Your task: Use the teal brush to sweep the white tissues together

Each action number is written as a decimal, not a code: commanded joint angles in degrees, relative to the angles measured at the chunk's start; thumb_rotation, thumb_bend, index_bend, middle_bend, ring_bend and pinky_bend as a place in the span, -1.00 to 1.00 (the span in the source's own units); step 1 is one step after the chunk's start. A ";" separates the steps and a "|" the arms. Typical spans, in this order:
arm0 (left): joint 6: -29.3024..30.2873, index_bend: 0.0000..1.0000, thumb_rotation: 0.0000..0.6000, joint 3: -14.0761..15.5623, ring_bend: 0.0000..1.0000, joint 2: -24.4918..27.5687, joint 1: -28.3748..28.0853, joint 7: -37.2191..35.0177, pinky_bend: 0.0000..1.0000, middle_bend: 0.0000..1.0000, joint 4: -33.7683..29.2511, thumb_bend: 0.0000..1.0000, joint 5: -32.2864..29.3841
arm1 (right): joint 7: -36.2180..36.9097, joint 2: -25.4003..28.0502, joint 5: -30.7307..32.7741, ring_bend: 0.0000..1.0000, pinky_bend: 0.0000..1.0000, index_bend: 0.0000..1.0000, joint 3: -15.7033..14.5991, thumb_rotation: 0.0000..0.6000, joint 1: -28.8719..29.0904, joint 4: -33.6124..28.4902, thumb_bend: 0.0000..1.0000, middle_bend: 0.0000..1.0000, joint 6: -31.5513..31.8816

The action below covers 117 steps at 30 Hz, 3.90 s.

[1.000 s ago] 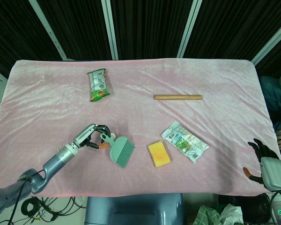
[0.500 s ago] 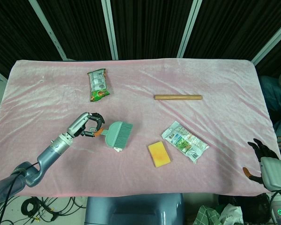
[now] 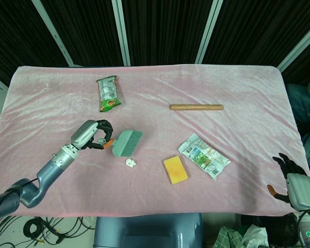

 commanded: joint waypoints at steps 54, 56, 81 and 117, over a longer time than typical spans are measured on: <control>-12.40 0.46 1.00 -13.08 -0.16 1.30 -3.59 62.41 0.00 0.44 -25.48 -0.03 -31.23 | 0.37 0.22 0.32 -0.73 -0.59 -0.67 -0.07 1.00 0.26 -0.15 -0.59 -0.86 -0.76; -13.77 0.47 1.00 -13.25 -0.14 1.01 -3.39 58.38 0.02 0.45 -25.72 -0.03 -30.28 | 0.30 0.24 0.31 -0.73 -0.59 -0.67 -0.07 1.00 0.25 -0.18 -0.59 -0.86 -0.72; -17.39 0.49 1.00 -16.08 -0.14 5.95 0.31 25.64 0.02 0.46 -30.53 -0.03 -17.76 | 0.15 0.25 0.49 -0.73 -0.55 -0.67 -0.05 1.00 0.26 -0.30 -0.59 -0.86 -0.73; -31.36 0.49 1.00 -4.79 -0.12 6.29 -7.68 -2.35 0.05 0.47 -25.60 -0.03 0.84 | 0.66 0.39 0.62 -0.73 -0.55 -0.67 0.00 1.00 0.35 -0.35 -0.59 -0.86 -0.99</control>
